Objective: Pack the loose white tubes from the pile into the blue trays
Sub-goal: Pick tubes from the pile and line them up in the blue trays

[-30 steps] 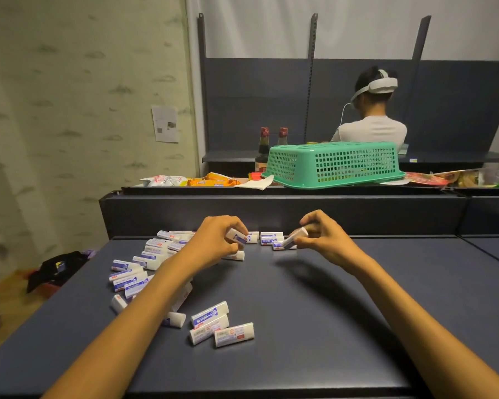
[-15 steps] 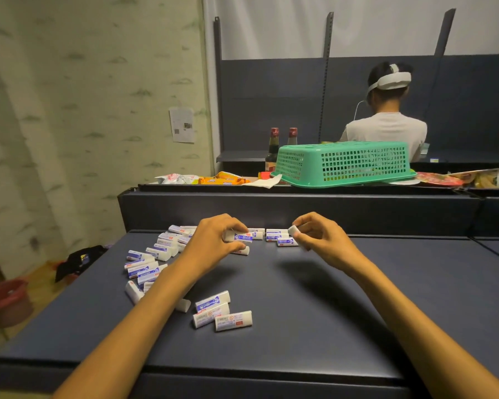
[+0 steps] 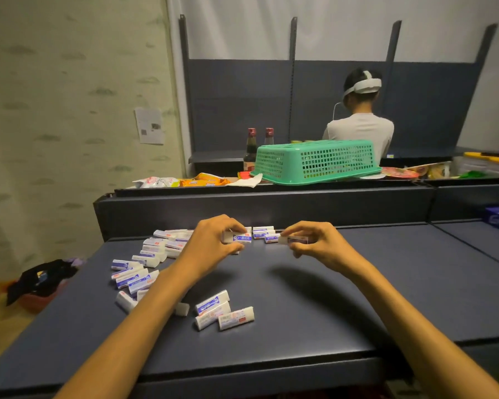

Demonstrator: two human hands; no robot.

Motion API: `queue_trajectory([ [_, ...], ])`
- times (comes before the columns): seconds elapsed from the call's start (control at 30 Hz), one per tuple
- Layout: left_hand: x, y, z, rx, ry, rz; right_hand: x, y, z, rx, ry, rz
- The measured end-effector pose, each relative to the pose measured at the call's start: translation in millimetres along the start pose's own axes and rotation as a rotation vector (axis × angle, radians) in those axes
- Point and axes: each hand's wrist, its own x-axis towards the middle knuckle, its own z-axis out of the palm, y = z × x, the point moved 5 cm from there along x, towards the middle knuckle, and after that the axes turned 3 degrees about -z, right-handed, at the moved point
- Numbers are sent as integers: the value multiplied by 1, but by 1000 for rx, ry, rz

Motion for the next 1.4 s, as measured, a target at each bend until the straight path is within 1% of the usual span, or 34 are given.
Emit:
queue_trajectory([
  [0.17,10,25,19,-79,-43,111,-35,-3,-20,-100,114,56],
  [0.33,18,70,53,-114,-84,223,-84,-1,-59,-401,197,21],
  [0.5,33,127,99,-122,-98,350,-140,6,-113,-646,234,31],
  [0.63,43,193,142,-137,-100,420,-190,11,-169,-773,327,-5],
  [0.77,45,268,187,-143,-115,454,-250,22,-232,-789,393,57],
  [0.83,43,304,209,-141,-117,449,-281,28,-263,-785,389,97],
  [0.97,40,370,245,-116,-132,428,-331,40,-325,-793,419,119],
  [1.1,38,427,277,-109,-127,421,-370,53,-372,-823,406,144],
  [1.27,49,480,316,-92,-163,412,-403,73,-427,-800,430,164],
  [1.4,66,504,344,-91,-167,388,-411,92,-465,-781,465,152],
])
